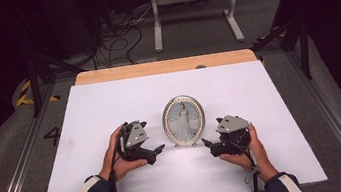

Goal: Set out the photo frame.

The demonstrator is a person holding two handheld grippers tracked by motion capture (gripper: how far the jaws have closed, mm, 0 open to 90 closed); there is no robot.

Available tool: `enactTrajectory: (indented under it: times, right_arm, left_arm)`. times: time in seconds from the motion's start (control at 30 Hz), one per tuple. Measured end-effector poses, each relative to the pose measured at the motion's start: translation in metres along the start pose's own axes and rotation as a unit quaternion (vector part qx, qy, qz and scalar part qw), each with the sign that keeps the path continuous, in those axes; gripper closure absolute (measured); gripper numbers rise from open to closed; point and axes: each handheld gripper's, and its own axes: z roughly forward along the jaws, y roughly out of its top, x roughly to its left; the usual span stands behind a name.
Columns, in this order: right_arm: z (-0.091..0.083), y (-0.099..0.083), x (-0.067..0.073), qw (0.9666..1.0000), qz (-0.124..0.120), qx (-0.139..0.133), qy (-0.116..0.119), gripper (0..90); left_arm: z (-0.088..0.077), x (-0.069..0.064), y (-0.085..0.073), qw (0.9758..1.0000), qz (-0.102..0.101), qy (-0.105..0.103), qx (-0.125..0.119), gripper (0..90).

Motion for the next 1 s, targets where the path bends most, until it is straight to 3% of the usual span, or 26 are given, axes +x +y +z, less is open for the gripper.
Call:
enactTrajectory:
  times: [0.33,0.43,1.0]
  right_arm:
    - [-0.001,-0.001,-0.001,1.0000,-0.002,0.003,-0.009,17.6]
    - [-0.002,-0.005,0.000,0.9998,-0.006,0.003,-0.018,19.9]
    - [-0.014,-0.017,-0.009,0.9995,0.003,0.002,-0.033,19.6]
  left_arm:
    - [-0.009,-0.001,-0.007,0.9998,0.008,0.014,0.007,6.3]
    - [-0.012,0.000,-0.009,0.9999,0.003,0.012,0.006,6.7]
    - [-0.031,0.002,-0.025,0.9993,0.012,0.030,0.016,6.9]
